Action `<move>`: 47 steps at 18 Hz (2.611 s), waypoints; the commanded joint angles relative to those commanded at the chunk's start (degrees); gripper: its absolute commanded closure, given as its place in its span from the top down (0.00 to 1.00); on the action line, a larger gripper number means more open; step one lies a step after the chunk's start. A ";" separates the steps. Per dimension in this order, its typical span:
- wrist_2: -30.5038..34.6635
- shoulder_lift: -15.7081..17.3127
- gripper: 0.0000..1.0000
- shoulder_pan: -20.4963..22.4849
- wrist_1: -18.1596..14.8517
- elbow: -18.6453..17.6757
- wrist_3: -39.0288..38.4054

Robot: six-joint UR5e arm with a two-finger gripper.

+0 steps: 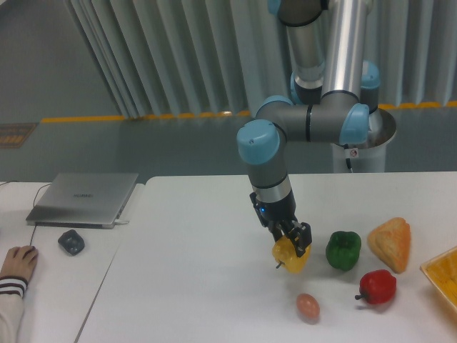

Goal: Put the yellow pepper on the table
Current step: 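Lower the yellow pepper onto the table beside the green pepper, then open the gripper to release the yellow pepper, then raise the open gripper up away from the yellow pepper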

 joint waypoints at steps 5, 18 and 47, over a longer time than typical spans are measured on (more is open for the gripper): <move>0.17 -0.26 0.61 0.00 0.09 -0.09 -0.27; 0.00 -0.70 0.63 -0.09 0.09 -1.84 -0.27; 4.31 7.11 1.00 5.09 -2.63 0.09 30.55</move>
